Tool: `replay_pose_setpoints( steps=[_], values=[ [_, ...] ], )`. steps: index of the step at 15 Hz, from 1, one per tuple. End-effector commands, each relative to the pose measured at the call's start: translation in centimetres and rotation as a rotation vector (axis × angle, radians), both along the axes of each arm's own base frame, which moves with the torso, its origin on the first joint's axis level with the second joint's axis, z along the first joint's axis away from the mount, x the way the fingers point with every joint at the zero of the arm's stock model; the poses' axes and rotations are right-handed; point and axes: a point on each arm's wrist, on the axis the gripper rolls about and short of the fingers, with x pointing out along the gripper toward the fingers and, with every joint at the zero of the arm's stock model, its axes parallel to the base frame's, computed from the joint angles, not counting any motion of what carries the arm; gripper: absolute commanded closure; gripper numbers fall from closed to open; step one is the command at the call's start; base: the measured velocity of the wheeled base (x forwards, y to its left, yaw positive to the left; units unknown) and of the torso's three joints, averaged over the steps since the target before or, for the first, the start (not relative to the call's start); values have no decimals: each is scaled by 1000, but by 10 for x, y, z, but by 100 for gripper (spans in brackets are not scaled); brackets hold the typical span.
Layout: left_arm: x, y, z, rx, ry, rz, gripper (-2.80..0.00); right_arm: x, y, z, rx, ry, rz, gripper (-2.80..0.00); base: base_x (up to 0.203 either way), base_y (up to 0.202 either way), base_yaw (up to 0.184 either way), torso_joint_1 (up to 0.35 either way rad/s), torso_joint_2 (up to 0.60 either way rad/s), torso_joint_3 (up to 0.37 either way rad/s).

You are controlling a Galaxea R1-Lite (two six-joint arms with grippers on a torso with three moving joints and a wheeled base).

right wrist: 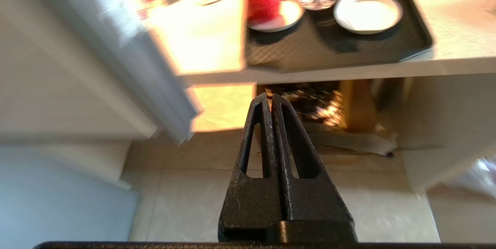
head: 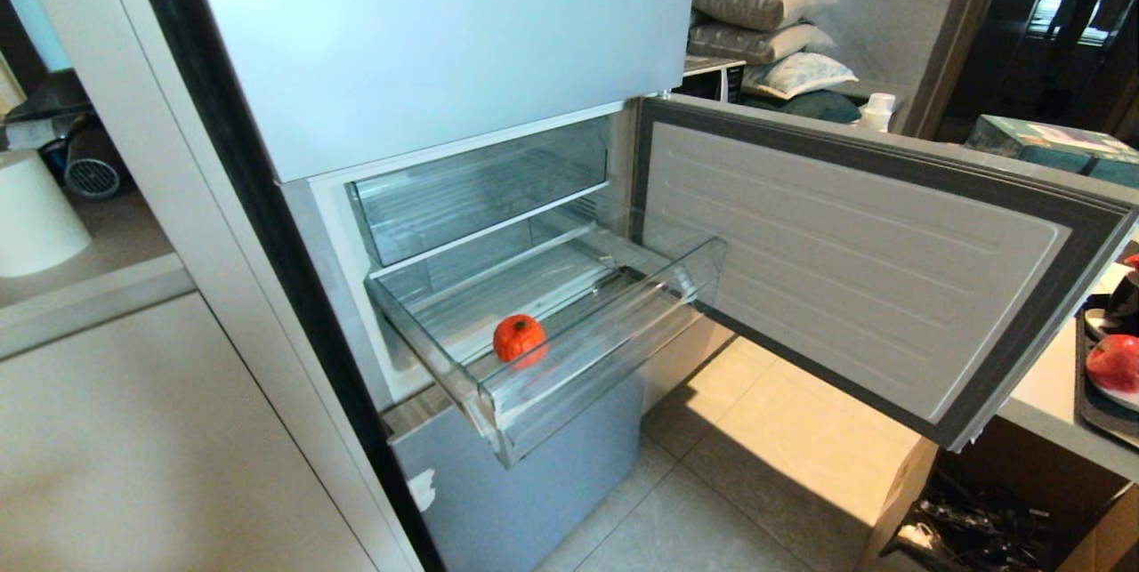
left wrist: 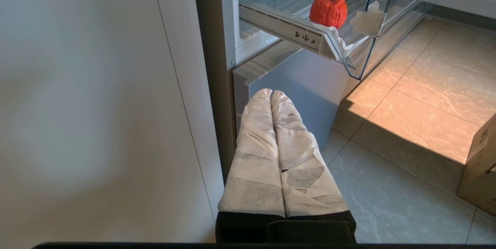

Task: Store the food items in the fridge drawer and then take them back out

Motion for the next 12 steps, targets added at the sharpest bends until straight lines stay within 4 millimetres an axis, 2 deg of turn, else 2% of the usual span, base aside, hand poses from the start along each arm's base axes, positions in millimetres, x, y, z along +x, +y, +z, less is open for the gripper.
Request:
replay_pose_setpoints(
  steps=[1, 5, 8, 9, 12],
  values=[
    [0, 0, 0, 0, 1, 0, 0, 38, -46, -19, 97, 104, -64, 0, 0, 0, 0, 0, 0, 0],
    [0, 0, 0, 0, -1, 0, 0, 74, -83, -42, 132, 106, -29, 0, 0, 0, 0, 0, 0, 0],
    [0, 0, 0, 0, 1, 0, 0, 97, -103, -53, 125, 121, 7, 0, 0, 0, 0, 0, 0, 0],
    [0, 0, 0, 0, 1, 0, 0, 103, -109, -56, 118, 133, 14, -280, 0, 0, 0, 0, 0, 0],
    [0, 0, 0, 0, 1, 0, 0, 120, -125, -61, 107, 131, 18, -280, 0, 0, 0, 0, 0, 0]
  ],
)
